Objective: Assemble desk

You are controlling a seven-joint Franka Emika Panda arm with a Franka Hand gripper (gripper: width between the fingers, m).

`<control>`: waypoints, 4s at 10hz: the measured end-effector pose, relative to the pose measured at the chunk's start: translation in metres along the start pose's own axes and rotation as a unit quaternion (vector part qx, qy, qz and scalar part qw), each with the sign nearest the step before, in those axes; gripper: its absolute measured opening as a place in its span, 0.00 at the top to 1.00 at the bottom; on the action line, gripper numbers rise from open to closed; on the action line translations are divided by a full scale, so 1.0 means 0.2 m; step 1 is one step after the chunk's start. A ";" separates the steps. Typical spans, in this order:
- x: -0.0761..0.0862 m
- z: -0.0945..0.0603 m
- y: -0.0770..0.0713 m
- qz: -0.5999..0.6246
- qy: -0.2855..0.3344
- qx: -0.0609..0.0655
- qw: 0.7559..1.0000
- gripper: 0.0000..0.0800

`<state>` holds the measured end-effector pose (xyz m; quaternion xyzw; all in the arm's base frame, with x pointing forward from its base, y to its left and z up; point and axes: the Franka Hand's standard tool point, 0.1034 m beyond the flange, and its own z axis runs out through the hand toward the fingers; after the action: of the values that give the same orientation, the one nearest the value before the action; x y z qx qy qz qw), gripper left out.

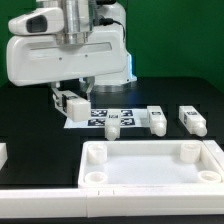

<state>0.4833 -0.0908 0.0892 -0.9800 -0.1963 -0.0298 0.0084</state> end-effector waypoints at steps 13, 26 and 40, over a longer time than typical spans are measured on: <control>-0.56 0.21 0.27 0.224 -0.008 -0.008 0.974 0.65; -0.14 0.04 0.11 0.227 -0.031 0.026 0.973 0.19; 0.08 0.11 -0.44 0.011 -0.029 0.022 0.999 0.19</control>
Offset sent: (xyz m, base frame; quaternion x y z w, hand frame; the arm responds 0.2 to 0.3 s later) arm 0.0000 0.0000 0.0000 0.0000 0.0000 0.1296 0.9916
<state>0.4661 -0.0029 0.0682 -0.9822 -0.1863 0.0033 0.0246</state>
